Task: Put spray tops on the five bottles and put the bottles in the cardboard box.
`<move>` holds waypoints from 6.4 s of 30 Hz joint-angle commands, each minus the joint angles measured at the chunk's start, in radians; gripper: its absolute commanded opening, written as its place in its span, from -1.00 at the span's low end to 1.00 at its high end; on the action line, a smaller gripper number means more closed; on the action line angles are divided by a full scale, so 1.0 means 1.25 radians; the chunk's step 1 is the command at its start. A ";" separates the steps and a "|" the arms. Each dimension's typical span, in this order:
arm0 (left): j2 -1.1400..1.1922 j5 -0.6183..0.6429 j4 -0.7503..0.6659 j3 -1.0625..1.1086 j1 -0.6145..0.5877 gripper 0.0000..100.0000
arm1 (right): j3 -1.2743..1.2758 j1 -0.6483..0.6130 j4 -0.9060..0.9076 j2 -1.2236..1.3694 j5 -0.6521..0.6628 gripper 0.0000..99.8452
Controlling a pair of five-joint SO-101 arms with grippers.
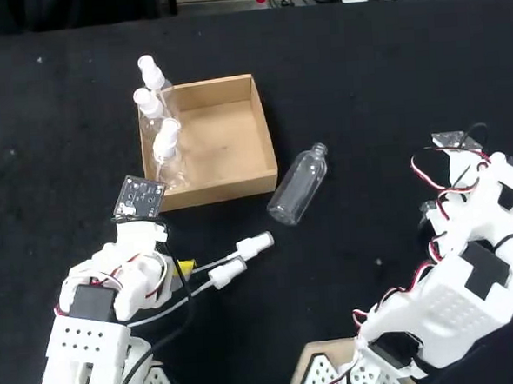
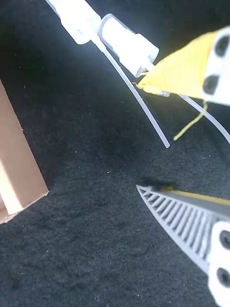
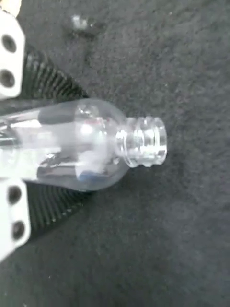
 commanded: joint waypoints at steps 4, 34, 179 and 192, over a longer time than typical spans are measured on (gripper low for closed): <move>-0.011 -0.001 -0.011 -0.033 -0.004 -0.46 | -0.079 -0.052 0.086 -0.139 -0.012 -0.98; 0.495 -0.188 0.034 -0.384 0.403 -0.46 | -0.068 0.033 0.187 -0.641 -0.221 -0.98; -0.032 0.158 -0.275 -0.555 0.142 -0.89 | 0.667 -0.770 -0.471 -1.297 -0.712 -0.98; 0.031 0.184 -0.709 -0.539 0.339 -0.94 | 0.862 -0.876 -0.539 -1.455 -0.727 -0.98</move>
